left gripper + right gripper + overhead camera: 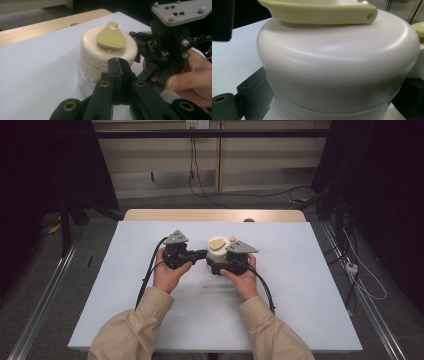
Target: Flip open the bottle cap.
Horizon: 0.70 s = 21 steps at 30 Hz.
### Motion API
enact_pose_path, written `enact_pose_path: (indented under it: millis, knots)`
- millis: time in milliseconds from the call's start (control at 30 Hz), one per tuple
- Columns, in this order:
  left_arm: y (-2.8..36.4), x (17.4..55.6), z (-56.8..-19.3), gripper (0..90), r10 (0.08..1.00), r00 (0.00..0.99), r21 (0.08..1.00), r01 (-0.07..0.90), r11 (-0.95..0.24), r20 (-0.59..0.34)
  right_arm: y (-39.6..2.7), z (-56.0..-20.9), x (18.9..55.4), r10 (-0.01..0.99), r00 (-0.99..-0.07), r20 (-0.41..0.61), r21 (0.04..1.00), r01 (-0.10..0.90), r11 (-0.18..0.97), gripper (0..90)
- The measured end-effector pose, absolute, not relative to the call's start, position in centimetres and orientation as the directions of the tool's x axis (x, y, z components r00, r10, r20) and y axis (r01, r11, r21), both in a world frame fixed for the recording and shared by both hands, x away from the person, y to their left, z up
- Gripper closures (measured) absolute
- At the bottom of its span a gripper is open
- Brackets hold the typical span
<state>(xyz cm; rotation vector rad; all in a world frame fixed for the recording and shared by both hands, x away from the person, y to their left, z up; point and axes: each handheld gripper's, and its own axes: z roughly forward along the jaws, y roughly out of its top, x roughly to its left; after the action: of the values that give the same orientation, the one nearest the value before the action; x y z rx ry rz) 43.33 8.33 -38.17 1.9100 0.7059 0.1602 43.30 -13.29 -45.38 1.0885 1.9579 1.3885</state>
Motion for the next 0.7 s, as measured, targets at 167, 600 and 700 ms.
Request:
enact_pose_path:
  millis: [167, 600, 700]
  knots:
    - [8.1, 43.7, -38.0, 90.0, 0.543, 0.815, 0.870, 0.403, -0.283, -0.201, -13.3, -45.4, 43.3, 0.830, -0.555, 0.048, 0.934, 0.320, 0.159, 5.2]
    - [7.2, 44.3, -38.4, 90.0, 0.544, 0.816, 0.860, 0.410, -0.304, -0.197, -13.3, -45.4, 43.3, 0.830, -0.556, 0.048, 0.934, 0.319, 0.160, 5.1]
    - [7.1, 44.4, -38.0, 90.0, 0.545, 0.817, 0.859, 0.405, -0.313, -0.187, -13.4, -45.4, 43.3, 0.828, -0.557, 0.053, 0.934, 0.321, 0.156, 5.1]
